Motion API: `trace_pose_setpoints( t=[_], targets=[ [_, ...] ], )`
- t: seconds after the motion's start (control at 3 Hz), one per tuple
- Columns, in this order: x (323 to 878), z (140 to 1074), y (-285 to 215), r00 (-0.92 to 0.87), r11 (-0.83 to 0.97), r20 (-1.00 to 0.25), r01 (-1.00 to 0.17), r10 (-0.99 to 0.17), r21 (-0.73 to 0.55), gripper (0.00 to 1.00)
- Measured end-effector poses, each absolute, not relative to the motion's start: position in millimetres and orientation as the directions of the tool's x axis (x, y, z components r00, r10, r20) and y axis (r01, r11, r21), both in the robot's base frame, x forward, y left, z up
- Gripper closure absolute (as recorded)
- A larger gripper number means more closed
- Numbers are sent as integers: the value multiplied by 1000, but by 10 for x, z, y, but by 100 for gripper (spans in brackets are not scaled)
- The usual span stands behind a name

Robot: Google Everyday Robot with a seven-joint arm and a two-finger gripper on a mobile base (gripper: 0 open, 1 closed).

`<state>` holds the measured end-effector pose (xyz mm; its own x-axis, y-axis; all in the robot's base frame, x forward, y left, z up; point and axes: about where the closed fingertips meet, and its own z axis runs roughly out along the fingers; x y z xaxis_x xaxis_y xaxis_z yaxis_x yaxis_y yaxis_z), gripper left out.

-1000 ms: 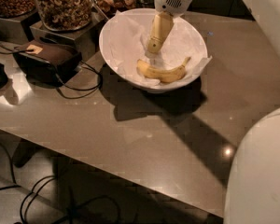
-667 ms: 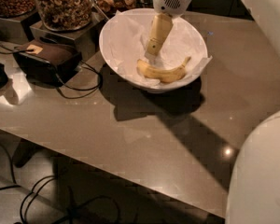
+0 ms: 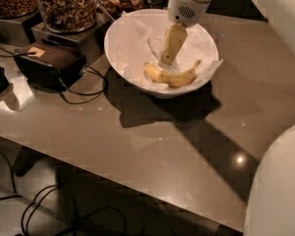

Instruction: Pick banana from white bowl

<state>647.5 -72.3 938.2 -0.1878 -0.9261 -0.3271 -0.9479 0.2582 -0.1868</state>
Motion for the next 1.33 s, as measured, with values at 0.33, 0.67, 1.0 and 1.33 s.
trace_pose_setpoints(
  t=[0.33,0.67,1.0,1.33],
  targets=[
    [6495,9304,-788,-207,273,-313,-944,-927,-184,12],
    [6508,9264,-800,-211,274,-304,-944,-929,-183,14],
    [6514,9209,-806,-209,268,-291,-946,-934,-181,20],
    [6517,9173,-808,-207,264,-284,-948,-936,-177,21]
  ],
)
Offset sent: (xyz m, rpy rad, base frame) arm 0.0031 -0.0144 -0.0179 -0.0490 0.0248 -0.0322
